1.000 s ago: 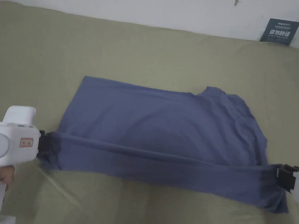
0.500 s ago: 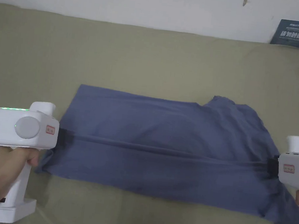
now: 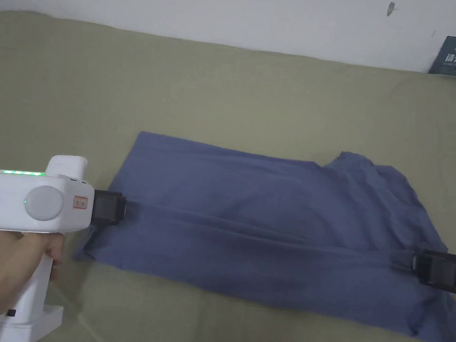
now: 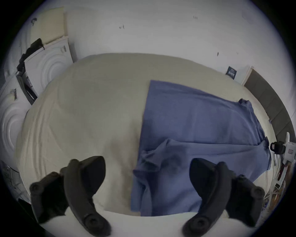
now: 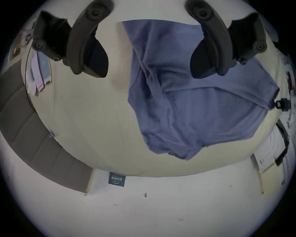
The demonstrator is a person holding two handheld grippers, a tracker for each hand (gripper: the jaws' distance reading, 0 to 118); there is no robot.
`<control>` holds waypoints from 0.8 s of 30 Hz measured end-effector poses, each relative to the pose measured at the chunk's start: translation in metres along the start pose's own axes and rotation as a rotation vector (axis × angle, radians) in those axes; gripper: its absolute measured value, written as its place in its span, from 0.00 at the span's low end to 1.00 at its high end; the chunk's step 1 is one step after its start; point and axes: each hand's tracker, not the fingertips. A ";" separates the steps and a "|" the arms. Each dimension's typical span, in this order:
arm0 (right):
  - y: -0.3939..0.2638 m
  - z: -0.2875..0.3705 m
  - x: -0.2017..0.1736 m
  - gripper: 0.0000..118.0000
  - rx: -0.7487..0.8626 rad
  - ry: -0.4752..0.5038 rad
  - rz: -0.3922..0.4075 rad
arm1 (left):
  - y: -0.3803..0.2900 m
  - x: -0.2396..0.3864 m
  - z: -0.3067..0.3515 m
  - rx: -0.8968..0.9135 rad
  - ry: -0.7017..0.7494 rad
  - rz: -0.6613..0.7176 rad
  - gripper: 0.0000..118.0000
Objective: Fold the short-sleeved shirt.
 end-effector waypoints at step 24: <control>-0.087 0.042 0.013 0.07 -0.019 -0.009 -0.018 | -0.043 0.002 -0.022 -0.148 0.028 0.016 0.86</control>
